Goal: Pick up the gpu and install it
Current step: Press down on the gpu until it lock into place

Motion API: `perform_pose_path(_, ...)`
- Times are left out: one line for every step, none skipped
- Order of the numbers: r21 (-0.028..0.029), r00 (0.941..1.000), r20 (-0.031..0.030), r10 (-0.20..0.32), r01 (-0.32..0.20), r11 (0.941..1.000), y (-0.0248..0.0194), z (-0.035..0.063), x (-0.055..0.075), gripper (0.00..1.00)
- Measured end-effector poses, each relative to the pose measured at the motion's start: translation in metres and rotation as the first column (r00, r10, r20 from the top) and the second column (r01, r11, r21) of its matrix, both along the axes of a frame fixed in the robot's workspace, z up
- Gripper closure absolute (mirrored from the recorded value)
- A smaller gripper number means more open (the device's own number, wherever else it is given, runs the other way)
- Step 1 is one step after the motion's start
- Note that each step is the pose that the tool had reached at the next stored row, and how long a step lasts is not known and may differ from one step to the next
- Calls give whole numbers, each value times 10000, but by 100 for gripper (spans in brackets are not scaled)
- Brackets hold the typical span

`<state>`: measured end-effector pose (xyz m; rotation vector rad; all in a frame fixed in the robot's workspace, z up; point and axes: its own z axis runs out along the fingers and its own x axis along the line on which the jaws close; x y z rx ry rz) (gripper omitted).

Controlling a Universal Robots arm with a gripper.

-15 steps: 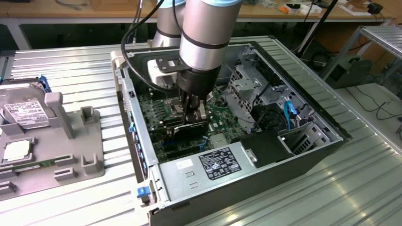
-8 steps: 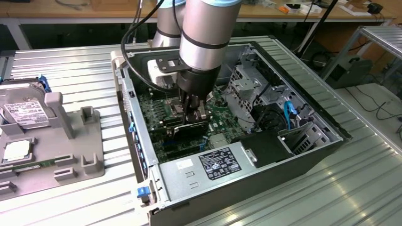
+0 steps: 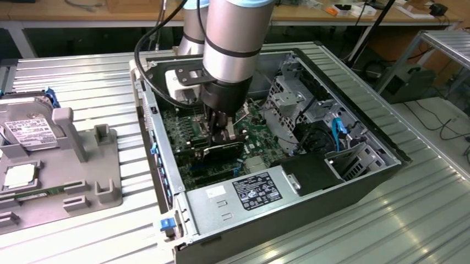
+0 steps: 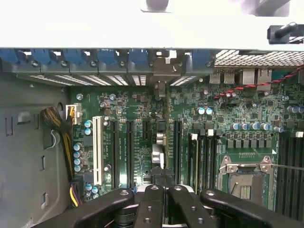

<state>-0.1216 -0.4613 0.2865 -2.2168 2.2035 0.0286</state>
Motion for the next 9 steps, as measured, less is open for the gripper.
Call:
perform_pose_path(1, 10000, 1, -6, 6, 10000, 0, -77, -5, 89)
perform_pose_path(-4, 10000, 1, -5, 5, 10000, -1, -128, -10, 89)
perform_pose_path(-11, 10000, -2, -6, 6, 10000, -1, -154, -12, 89)
perform_pose_path(10, 10000, 11, -6, 6, 10000, 1, -147, -13, 89)
perform_pose_path(0, 10000, 4, -7, 7, 10000, 0, -101, -15, 89)
perform_pose_path(1, 10000, 6, -7, 7, 10000, 0, -30, -22, 89)
perform_pose_path(0, 10000, 5, -6, 6, 10000, 5, -19, -89, 89)
perform_pose_path(0, 10000, 5, -6, 6, 10000, 8, 20, -112, 89)
perform_pose_path(0, 10000, 5, -6, 6, 10000, 12, 82, -133, 89)
